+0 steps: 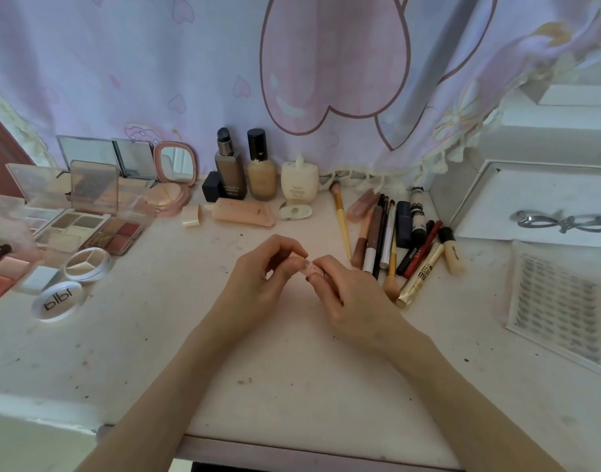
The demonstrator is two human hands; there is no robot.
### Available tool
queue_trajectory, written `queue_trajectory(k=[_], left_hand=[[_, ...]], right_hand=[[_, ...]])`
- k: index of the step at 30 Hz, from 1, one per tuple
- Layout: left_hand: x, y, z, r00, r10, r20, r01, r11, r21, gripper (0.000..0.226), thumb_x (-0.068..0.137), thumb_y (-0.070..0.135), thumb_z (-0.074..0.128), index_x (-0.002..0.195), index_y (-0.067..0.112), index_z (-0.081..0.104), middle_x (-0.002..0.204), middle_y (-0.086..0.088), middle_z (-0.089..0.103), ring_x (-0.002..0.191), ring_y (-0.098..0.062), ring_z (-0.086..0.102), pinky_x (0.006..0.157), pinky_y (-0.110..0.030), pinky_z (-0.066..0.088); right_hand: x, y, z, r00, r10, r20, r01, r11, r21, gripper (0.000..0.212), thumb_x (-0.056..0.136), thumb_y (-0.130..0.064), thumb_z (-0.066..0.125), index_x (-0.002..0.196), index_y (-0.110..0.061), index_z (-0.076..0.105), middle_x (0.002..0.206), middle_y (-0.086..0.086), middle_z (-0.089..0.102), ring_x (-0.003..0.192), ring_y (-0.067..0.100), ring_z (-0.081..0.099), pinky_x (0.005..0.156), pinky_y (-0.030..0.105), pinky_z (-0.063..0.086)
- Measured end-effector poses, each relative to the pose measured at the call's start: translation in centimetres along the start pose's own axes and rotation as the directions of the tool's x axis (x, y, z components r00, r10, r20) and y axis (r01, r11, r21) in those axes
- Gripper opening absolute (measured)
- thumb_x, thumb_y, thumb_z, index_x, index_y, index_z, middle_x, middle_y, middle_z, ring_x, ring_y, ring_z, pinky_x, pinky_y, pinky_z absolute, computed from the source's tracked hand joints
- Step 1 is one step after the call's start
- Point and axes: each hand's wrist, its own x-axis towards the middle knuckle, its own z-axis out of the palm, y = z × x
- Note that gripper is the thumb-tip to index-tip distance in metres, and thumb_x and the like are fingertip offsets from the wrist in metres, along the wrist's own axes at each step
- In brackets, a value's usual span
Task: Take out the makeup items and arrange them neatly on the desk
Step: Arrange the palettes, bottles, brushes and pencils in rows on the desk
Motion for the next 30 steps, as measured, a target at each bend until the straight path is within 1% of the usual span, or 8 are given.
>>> queue_trajectory(k=[4,12,19,22,25,27,28,30], left_hand=[[-0.1,0.0,-0.1,1.0,-0.015,0.003,0.015,1.0,0.017,0.023,0.09,0.012,0.056,0.087,0.034,0.056,0.078,0.019,0.06,0.068,0.001,0.051,0.063,-0.011,0.039],[-0.2,0.4,-0.3,0.998,-0.053,-0.025,0.054,0.999,0.008,0.021,0.089,0.013,0.056,0.085,0.033,0.057,0.079,0.009,0.061,0.071,-0.008,0.054,0.065,-0.022,0.042],[0.0,0.3,-0.6,0.995,-0.047,-0.086,0.045,0.999,-0.027,0.013,0.089,0.015,0.056,0.087,0.028,0.06,0.076,0.02,0.063,0.069,0.0,0.056,0.064,-0.015,0.043],[0.2,0.3,-1.2,0.982,-0.069,-0.176,0.053,0.994,-0.092,0.014,0.089,0.01,0.055,0.087,0.023,0.059,0.073,0.014,0.062,0.065,0.0,0.057,0.061,-0.01,0.043],[0.4,0.1,-1.5,0.955,-0.155,-0.254,0.131,0.985,-0.109,0.011,0.089,0.014,0.055,0.088,0.024,0.058,0.078,0.01,0.062,0.068,0.001,0.059,0.06,-0.008,0.045],[0.6,-0.5,-1.7,0.923,-0.233,-0.308,0.216,0.972,-0.09,0.003,0.086,0.025,0.059,0.088,0.026,0.058,0.082,0.009,0.064,0.071,0.001,0.06,0.062,-0.009,0.047],[0.6,-0.8,-1.8,0.901,-0.278,-0.334,0.271,0.96,-0.068,0.009,0.083,0.033,0.062,0.088,0.026,0.059,0.083,0.01,0.064,0.074,-0.001,0.061,0.064,-0.011,0.048],[0.6,-1.7,-2.0,0.858,-0.357,-0.369,0.386,0.922,0.007,0.025,0.078,0.045,0.066,0.089,0.024,0.059,0.084,0.011,0.063,0.077,-0.003,0.06,0.066,-0.014,0.046]], right_hand=[[-0.1,-0.1,-0.1,1.0,-0.001,-0.015,0.002,1.0,0.016,0.013,0.098,-0.032,0.039,0.098,-0.022,0.048,0.058,-0.013,0.043,0.053,0.005,0.045,0.05,0.023,0.032],[0.0,0.0,-0.1,0.999,-0.003,-0.042,0.004,0.999,0.041,0.016,0.097,-0.035,0.043,0.098,-0.023,0.054,0.056,-0.012,0.043,0.05,0.005,0.044,0.049,0.017,0.034],[0.2,0.2,-0.2,0.99,0.141,0.016,-0.142,0.967,0.21,0.021,0.085,-0.051,0.052,0.092,-0.031,0.054,0.06,-0.012,0.05,0.056,0.001,0.048,0.053,0.015,0.037],[0.2,0.4,-0.3,0.986,0.166,0.022,-0.166,0.951,0.26,0.014,0.085,-0.04,0.058,0.093,-0.029,0.054,0.063,-0.011,0.053,0.058,-0.002,0.049,0.056,0.013,0.038],[0.1,0.3,-0.5,0.985,0.173,0.022,-0.172,0.942,0.289,0.008,0.09,-0.03,0.053,0.094,-0.023,0.056,0.072,-0.005,0.06,0.061,0.003,0.05,0.056,0.015,0.038],[0.0,0.0,-0.5,0.987,0.163,0.011,-0.156,0.921,0.357,0.008,0.091,-0.028,0.053,0.092,-0.024,0.059,0.075,-0.004,0.063,0.066,0.008,0.055,0.064,0.023,0.044],[0.0,-0.2,-0.5,0.989,0.148,-0.001,-0.135,0.91,0.392,0.007,0.09,-0.028,0.053,0.091,-0.028,0.061,0.078,-0.005,0.064,0.071,0.009,0.057,0.068,0.026,0.047],[0.0,-0.5,-0.6,0.993,0.111,-0.044,-0.082,0.9,0.429,0.012,0.089,-0.031,0.056,0.091,-0.041,0.061,0.084,-0.008,0.06,0.076,0.004,0.054,0.068,0.017,0.043]])
